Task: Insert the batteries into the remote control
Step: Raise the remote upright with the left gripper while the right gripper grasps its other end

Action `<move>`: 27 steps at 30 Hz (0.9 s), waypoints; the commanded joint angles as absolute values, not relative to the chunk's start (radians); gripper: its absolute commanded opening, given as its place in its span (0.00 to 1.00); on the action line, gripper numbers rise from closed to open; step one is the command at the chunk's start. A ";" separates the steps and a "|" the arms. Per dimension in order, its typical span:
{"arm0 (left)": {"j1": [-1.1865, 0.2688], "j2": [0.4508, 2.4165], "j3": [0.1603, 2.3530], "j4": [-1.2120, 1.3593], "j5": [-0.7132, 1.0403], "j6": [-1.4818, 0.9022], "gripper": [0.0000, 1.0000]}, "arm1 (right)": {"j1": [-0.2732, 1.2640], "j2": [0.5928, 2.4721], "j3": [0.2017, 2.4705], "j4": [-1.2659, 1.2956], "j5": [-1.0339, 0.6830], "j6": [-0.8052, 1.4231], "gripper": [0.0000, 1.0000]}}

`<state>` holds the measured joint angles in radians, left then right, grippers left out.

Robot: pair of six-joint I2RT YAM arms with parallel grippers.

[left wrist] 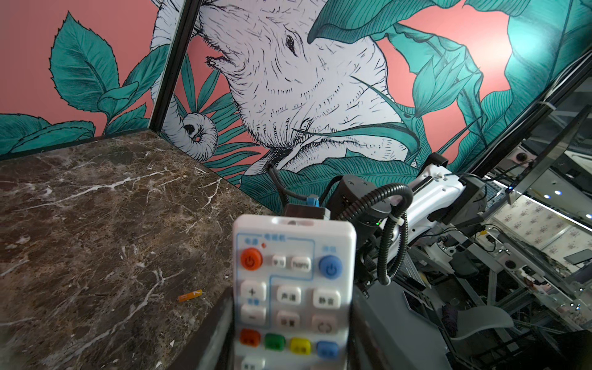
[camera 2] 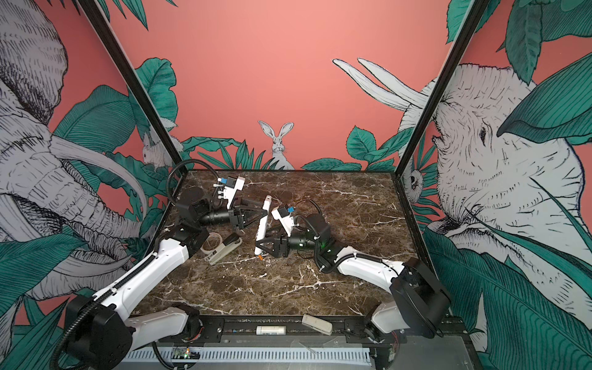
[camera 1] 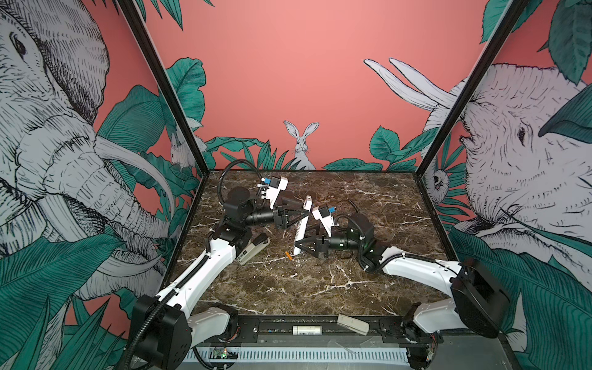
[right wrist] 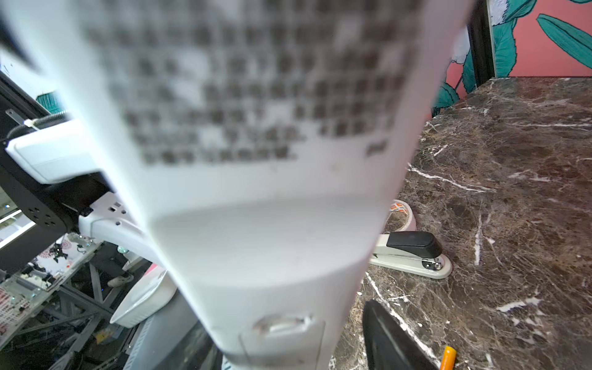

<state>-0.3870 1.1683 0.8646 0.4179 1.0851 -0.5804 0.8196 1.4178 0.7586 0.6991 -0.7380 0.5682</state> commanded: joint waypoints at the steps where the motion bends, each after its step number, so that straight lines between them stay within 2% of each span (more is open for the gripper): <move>1: -0.374 1.135 0.840 0.534 1.106 -0.645 0.39 | 0.831 1.427 0.773 0.828 -0.746 0.597 0.54; 5: -0.361 1.133 0.819 0.562 1.097 -0.659 0.39 | 0.835 1.421 0.761 0.836 -0.739 0.598 0.43; 9: -0.351 1.140 0.806 0.567 1.091 -0.658 0.41 | 0.835 1.408 0.754 0.798 -0.713 0.587 0.37; 12: -0.335 1.144 0.804 0.499 1.069 -0.620 0.66 | 0.834 1.390 0.783 0.651 -0.659 0.548 0.32; 14: -0.330 1.136 0.824 0.342 1.021 -0.524 0.84 | 0.834 1.369 0.818 0.477 -0.576 0.508 0.31; 15: -0.330 1.130 0.842 0.226 0.989 -0.450 0.88 | 0.836 1.361 0.834 0.402 -0.534 0.490 0.31; 17: -0.331 1.124 0.882 0.019 0.900 -0.304 0.90 | 0.836 1.342 0.863 0.257 -0.429 0.464 0.30; 20: -0.331 1.130 0.897 -0.089 0.823 -0.223 0.90 | 0.844 1.334 0.893 0.122 -0.343 0.436 0.30; 27: -0.353 1.158 0.895 -0.118 0.783 -0.193 0.86 | 0.883 1.373 0.966 -0.048 -0.200 0.409 0.29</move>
